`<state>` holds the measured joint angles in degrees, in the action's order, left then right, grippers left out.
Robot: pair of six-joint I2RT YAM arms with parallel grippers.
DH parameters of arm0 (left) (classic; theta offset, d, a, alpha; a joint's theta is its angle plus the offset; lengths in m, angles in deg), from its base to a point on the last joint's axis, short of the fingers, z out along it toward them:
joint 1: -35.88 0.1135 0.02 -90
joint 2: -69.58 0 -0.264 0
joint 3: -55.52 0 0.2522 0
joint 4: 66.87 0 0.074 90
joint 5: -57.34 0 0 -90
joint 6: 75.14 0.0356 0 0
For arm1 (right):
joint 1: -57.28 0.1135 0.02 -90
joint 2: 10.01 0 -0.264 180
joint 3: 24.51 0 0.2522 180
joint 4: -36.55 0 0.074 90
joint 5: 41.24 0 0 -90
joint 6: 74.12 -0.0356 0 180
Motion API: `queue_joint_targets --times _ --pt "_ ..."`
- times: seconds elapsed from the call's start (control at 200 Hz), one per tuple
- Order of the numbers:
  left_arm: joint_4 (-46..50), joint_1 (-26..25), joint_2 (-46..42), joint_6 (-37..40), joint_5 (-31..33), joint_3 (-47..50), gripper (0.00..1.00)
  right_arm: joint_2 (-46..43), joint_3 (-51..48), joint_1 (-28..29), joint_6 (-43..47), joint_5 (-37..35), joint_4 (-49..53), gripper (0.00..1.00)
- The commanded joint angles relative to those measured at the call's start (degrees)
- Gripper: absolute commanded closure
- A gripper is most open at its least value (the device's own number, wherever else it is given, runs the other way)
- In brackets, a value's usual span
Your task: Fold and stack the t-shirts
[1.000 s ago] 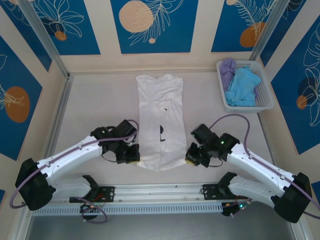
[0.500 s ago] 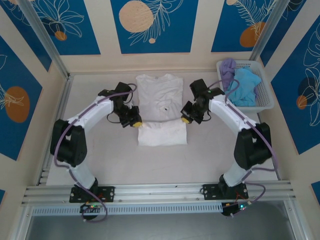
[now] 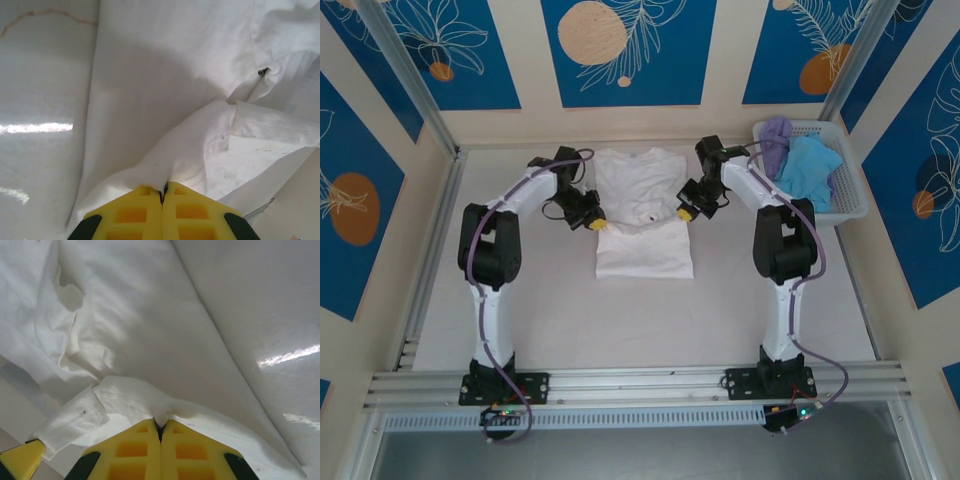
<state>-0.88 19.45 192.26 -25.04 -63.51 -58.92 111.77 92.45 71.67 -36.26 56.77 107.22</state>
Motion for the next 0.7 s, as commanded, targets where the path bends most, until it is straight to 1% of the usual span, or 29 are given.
queue_joint_targets --times 0.0,0.265,0.32,0.385,0.42,0.445,0.485,0.52,0.525,0.535,0.575,0.64,0.69 --pt "2.53 1.81 1.63 0.96 -1.13 -3.39 0.98 1.77 2.60 -1.02 -0.05 2.97 2.97 1.00" --pt "2.53 2.82 5.56 0.61 -1.17 -7.62 0.97 5.75 5.04 -2.65 -0.78 4.72 3.18 1.00" --pt "2.76 3.05 6.52 0.68 -1.28 -8.22 0.96 6.72 5.90 -2.83 -0.69 5.17 3.56 1.00" --pt "3.37 3.27 7.50 0.79 -0.98 -9.18 0.91 7.62 6.67 -3.07 -0.84 6.20 3.56 1.00" --pt "3.80 3.42 7.96 0.88 -0.88 -9.71 0.89 8.01 7.13 -3.21 -0.85 6.72 3.65 0.92" --pt "4.10 3.55 8.17 0.88 -0.80 -10.06 0.85 8.25 7.48 -3.37 -0.79 6.96 3.80 0.86" --pt "4.64 3.79 8.33 0.85 -0.26 -10.62 0.74 8.52 7.96 -3.68 -0.82 7.27 4.07 0.78" --pt "5.09 3.93 8.11 0.87 0.41 -11.16 0.60 8.48 8.39 -4.02 -0.77 7.68 4.22 0.71" --pt "5.17 3.98 8.07 0.94 0.51 -11.31 0.60 8.41 8.48 -4.17 -0.70 7.76 4.30 0.69" --pt "5.30 3.98 7.97 0.95 0.90 -11.54 0.54 8.40 8.54 -4.23 -0.69 7.83 4.33 0.67" --pt "5.35 4.05 6.77 1.32 2.55 -11.98 0.43 7.99 8.78 -4.88 -0.61 8.27 4.69 0.61" --pt "4.82 3.86 3.64 1.86 6.54 -11.67 0.30 6.06 8.09 -5.64 0.11 7.85 4.77 0.55" --pt "4.60 3.66 0.73 2.15 9.21 -10.79 0.26 3.20 6.18 -6.02 0.77 6.72 4.39 0.54"
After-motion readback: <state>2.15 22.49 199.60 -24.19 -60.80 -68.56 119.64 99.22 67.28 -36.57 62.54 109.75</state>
